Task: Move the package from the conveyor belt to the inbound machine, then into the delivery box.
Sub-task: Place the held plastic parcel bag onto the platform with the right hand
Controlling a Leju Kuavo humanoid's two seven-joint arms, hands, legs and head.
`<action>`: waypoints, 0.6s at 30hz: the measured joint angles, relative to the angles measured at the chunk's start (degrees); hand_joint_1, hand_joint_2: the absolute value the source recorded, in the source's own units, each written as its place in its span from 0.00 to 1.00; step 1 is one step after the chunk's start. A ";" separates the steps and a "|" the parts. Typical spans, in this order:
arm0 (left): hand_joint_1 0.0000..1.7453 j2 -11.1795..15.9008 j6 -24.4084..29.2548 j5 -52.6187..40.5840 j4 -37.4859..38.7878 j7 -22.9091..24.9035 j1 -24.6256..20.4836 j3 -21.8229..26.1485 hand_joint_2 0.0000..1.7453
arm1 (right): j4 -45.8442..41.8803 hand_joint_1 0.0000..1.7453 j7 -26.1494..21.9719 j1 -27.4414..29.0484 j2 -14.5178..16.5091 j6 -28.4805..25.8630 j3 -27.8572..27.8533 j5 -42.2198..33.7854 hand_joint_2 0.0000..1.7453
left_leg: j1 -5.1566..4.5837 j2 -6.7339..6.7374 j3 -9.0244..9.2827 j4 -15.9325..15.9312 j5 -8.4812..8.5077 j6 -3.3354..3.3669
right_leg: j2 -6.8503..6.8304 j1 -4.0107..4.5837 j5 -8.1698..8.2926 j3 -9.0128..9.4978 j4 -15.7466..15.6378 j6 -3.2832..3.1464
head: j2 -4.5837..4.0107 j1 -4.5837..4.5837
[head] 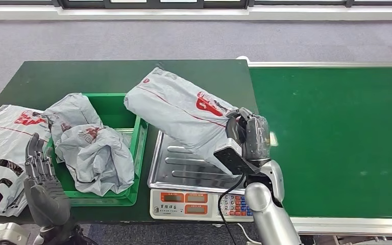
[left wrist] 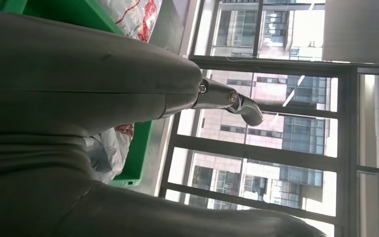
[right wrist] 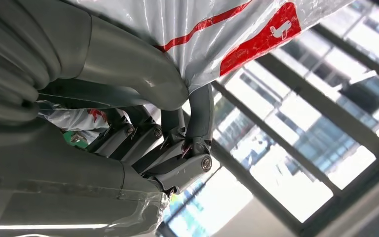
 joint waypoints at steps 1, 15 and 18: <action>0.00 0.02 -0.01 0.00 0.12 0.00 -0.01 -0.01 0.00 | 0.43 1.00 0.75 -0.01 0.30 0.50 0.31 -0.04 1.00 | 0.00 0.00 -0.01 0.00 -0.01 0.02 | 0.00 0.00 -0.01 0.00 0.00 0.00 | 0.00 0.00; 0.00 0.04 -0.44 -1.44 -0.67 0.53 1.41 -0.05 0.00 | 0.72 0.00 10.05 2.67 1.38 -2.97 1.25 8.84 1.00 | -0.02 0.04 -0.01 0.01 -0.06 0.06 | 0.00 -0.01 -0.02 -0.05 -0.01 0.00 | 0.00 -0.01; 0.00 0.04 -0.41 -1.76 -0.94 0.66 1.77 -0.25 0.00 | -0.32 0.00 11.14 3.24 1.38 -3.87 1.25 10.56 1.00 | -0.02 0.05 -0.01 0.01 -0.06 0.06 | 0.00 -0.01 -0.02 -0.06 -0.01 0.00 | 0.00 0.00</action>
